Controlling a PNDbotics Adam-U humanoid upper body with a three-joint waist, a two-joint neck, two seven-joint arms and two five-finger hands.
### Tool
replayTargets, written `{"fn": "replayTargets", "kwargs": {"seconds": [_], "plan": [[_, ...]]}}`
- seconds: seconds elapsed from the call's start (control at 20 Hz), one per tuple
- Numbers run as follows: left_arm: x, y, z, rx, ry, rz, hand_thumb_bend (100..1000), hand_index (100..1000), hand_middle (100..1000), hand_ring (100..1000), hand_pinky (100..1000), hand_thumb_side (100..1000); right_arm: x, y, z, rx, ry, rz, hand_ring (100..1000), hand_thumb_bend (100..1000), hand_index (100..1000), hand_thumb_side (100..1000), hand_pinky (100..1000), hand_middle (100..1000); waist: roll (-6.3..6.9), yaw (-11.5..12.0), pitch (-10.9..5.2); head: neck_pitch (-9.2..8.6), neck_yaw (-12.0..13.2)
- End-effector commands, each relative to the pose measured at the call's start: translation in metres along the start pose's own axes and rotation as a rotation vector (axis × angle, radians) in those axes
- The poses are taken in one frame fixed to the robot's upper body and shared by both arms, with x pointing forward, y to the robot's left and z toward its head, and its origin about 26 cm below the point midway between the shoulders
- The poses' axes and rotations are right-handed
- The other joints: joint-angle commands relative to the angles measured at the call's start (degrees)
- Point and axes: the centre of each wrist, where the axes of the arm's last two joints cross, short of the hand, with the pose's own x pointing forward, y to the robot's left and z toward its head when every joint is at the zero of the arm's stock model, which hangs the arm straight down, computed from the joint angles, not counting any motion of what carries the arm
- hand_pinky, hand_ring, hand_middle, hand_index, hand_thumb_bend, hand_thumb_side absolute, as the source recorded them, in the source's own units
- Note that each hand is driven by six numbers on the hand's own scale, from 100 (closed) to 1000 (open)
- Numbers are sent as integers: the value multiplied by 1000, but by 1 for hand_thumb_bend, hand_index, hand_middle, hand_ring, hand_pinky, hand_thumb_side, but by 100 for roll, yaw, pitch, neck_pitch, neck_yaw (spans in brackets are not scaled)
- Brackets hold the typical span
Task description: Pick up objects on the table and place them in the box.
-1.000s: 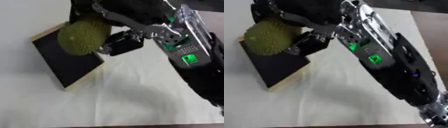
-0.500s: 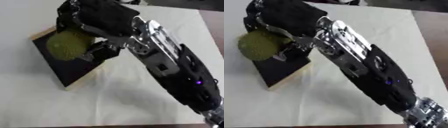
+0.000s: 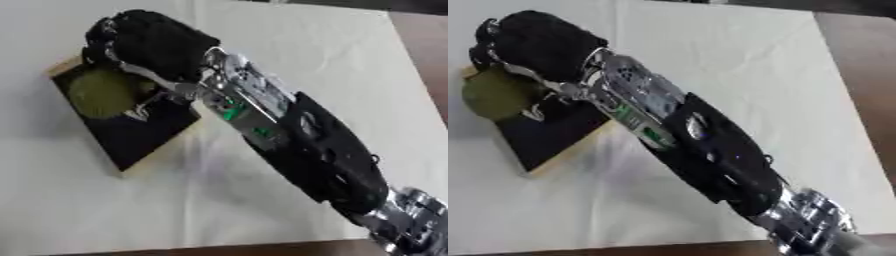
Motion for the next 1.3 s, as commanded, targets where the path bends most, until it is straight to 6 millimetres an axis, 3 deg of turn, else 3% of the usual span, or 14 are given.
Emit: {"fn": "replayTargets", "kwargs": {"seconds": [0.05,0.45,0.5,0.7,1.1,1.3], "plan": [[7,2,-4,-6,-26,-6,100,766,711,662,697,604,-2,5,-6,8,-3,23,626,227,640,100,724,520,57,28,-98,-33,-43],[6,1,-3,-5,-19,-2,100,766,711,662,697,606,-9,32,-9,91,36,44,683,304,685,100,746,566,58,53,-81,-65,-64],[6,1,-3,-5,-18,-1,100,766,711,662,697,607,-10,35,-9,108,44,50,710,344,702,100,757,593,56,55,-81,-65,-62],[6,1,-2,-6,-15,2,100,766,711,661,697,607,-10,40,-9,166,49,86,824,333,809,100,819,795,46,69,-86,-43,-64],[6,1,-2,-7,-14,2,100,766,711,661,698,606,-9,17,-4,140,89,156,868,447,842,100,860,813,53,86,-120,-26,-42],[6,1,-2,-7,-14,4,100,766,710,661,699,604,-10,-5,3,61,104,118,863,412,837,100,858,799,78,76,-164,-23,4]]}}
